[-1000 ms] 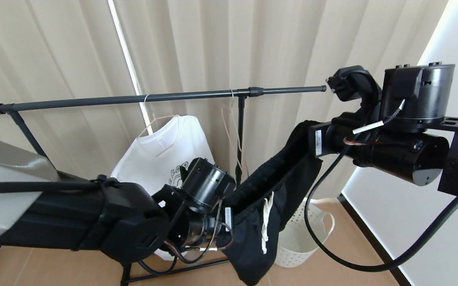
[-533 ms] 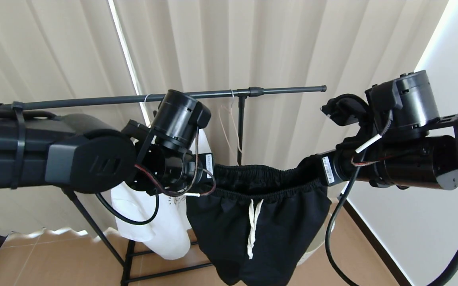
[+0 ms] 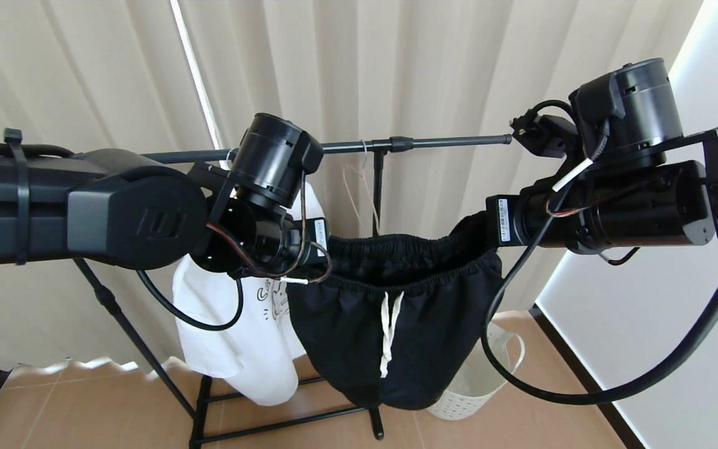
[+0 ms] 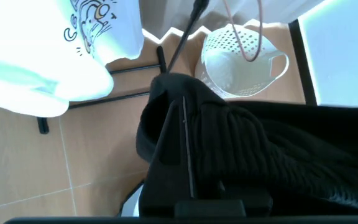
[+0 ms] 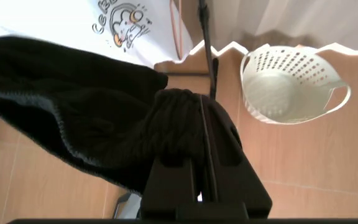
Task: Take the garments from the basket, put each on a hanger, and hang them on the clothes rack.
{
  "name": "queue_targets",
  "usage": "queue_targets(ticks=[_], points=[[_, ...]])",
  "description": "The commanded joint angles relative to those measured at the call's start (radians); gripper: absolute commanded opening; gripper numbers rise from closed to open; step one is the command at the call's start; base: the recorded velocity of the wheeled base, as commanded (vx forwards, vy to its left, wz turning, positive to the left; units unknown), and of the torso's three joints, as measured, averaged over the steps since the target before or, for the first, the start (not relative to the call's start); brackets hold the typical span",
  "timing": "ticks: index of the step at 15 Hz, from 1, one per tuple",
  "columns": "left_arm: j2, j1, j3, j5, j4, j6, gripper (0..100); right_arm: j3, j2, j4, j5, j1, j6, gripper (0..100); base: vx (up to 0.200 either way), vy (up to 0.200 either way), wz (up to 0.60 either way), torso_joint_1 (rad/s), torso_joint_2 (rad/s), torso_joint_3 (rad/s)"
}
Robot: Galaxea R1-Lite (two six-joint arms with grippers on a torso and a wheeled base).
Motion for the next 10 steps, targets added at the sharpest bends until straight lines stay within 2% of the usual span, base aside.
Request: queue_targets(ticks=[1, 10], points=[[-0.015, 0.029, 0.031, 0.008, 0.0, -0.001, 0, 0.009, 0.022, -0.027, -0.026, -0.05, -0.014, 0, 0.0, 0.0, 0.0, 0.0, 0.0, 0.0], [-0.118, 0.174, 0.194, 0.008, -0.005, 0.006, 0, 0.011, 0.05, -0.082, -0.029, -0.233, -0.121, 0, 0.0, 0.0, 0.0, 0.0, 0.0, 0.0]])
